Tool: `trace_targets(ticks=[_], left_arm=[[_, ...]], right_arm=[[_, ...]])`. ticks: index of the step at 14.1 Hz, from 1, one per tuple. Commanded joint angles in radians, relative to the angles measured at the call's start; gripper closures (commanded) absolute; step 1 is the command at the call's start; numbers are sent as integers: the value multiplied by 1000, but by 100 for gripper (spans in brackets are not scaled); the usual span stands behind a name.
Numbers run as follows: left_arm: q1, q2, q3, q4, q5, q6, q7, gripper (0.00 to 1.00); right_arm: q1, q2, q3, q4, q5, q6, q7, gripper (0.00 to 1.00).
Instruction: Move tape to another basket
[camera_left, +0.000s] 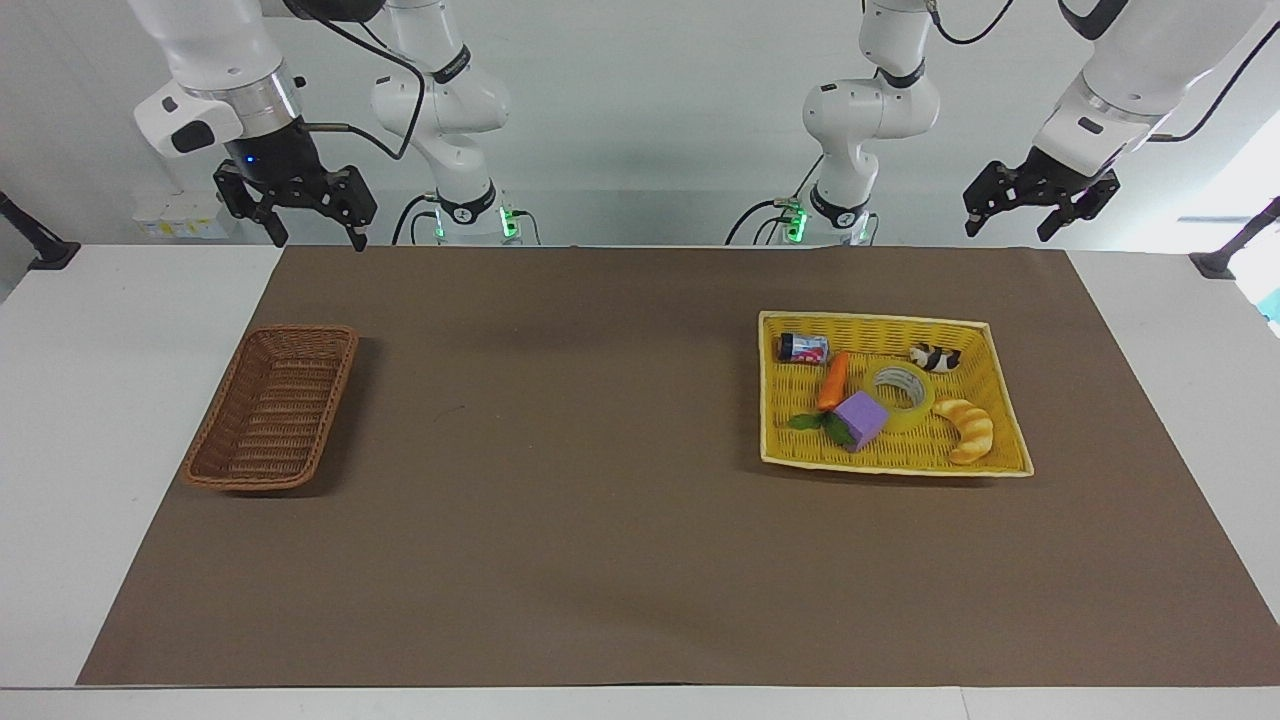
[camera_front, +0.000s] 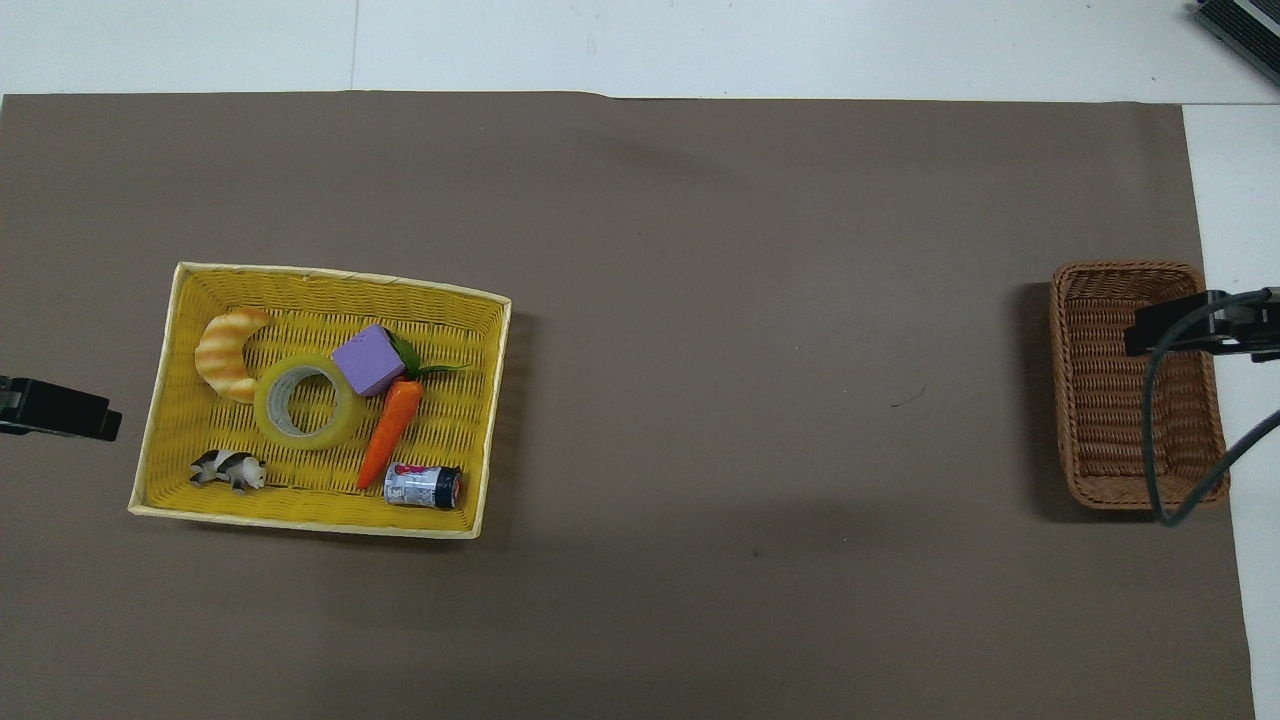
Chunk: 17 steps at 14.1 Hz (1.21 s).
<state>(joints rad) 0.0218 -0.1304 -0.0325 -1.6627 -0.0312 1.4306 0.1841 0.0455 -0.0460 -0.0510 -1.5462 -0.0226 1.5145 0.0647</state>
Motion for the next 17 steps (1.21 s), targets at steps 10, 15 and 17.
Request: trace_targets(ticks=[10, 15, 17], left_arm=[[40, -25, -6, -350, -47, 371, 147, 0], [36, 30, -6, -463, -72, 571, 143, 10], [35, 89, -6, -468, -75, 637, 144, 13]], right_arm=[[-10, -14, 5, -22, 30, 13, -19, 0], [-10, -14, 5, -22, 30, 13, -19, 0], [-10, -14, 5, -22, 30, 13, -19, 0]])
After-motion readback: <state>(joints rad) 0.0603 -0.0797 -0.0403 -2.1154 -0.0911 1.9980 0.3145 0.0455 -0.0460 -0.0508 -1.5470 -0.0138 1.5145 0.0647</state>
